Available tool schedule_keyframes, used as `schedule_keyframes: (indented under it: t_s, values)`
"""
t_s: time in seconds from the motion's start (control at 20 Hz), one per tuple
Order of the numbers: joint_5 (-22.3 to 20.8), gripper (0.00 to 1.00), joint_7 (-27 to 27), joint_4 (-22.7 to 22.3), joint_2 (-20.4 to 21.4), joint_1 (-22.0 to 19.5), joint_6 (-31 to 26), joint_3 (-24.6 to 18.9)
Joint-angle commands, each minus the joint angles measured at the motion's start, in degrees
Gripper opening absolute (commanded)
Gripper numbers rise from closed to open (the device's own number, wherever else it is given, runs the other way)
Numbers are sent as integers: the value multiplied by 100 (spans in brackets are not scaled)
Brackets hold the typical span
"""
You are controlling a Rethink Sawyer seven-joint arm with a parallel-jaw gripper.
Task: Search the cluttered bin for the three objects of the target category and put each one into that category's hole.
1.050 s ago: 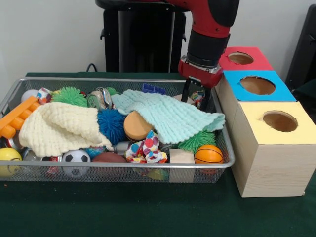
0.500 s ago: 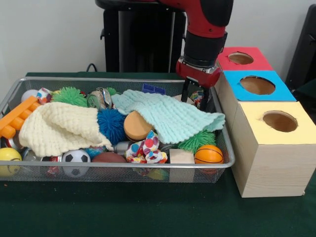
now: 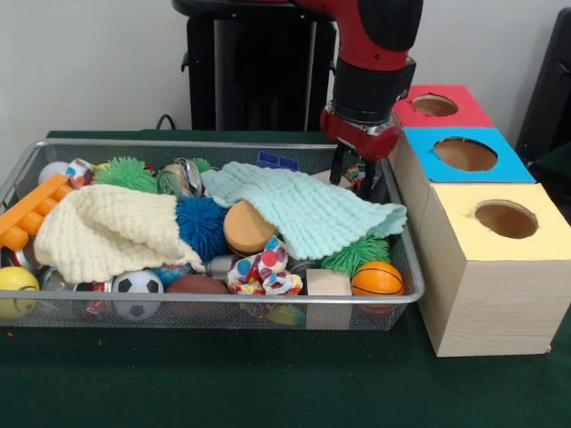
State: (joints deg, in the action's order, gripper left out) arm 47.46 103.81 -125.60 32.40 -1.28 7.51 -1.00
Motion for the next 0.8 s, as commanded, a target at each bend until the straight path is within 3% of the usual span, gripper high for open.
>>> schedule_keyframes:
  t_s: [0.05, 0.1, 0.3, 0.45, 0.65, 0.75, 0.8]
  values:
    - [960, 100, 2381, -17, -651, 1137, -1812, 471]
    - [950, 100, 2656, 192, -762, 1504, -2226, 917]
    - [976, 100, 3290, 389, -837, 1936, -2488, 1408]
    - [835, 100, 3518, 323, -696, 2018, -2581, 1492]
    - [314, 100, 3971, 380, -436, 2172, -3282, 1911]
    - [272, 100, 3971, 305, -357, 2096, -3250, 1841]
    - [391, 100, 3846, 248, -428, 1988, -2930, 1643]
